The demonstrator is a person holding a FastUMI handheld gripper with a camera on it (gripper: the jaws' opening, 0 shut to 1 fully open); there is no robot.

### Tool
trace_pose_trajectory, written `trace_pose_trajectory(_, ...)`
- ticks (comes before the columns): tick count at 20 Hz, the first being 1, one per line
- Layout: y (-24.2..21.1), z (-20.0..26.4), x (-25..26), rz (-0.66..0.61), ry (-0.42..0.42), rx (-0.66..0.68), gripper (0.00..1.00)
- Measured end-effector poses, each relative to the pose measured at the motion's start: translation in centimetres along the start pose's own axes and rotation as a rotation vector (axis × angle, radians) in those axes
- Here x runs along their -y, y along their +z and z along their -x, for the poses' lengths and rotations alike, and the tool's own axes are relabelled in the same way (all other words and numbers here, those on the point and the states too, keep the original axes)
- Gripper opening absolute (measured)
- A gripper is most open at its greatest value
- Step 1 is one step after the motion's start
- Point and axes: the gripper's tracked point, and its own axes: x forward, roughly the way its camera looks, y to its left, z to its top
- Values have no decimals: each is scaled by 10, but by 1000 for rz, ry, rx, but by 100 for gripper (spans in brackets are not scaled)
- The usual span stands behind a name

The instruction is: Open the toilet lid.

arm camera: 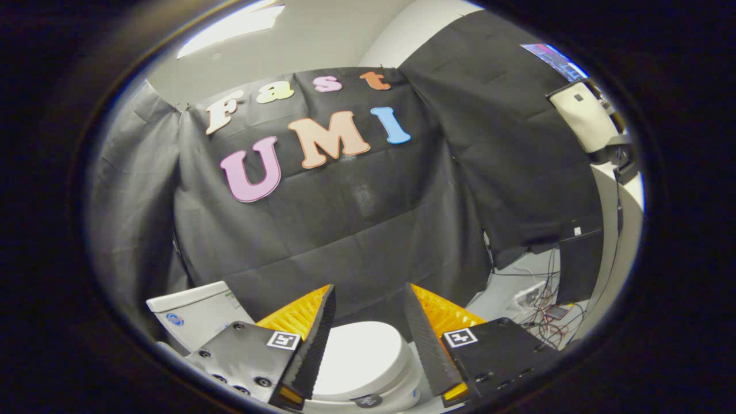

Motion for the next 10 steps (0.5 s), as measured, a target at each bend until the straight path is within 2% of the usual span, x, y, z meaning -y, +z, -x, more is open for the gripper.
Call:
trace_pose_trajectory(1,0,1,-2,-28,-7,22,77)
trace_pose_trajectory(4,-13,7,9,-114,-97,28,74)
trace_pose_trajectory(10,-44,17,5,-277,-117,3,64)
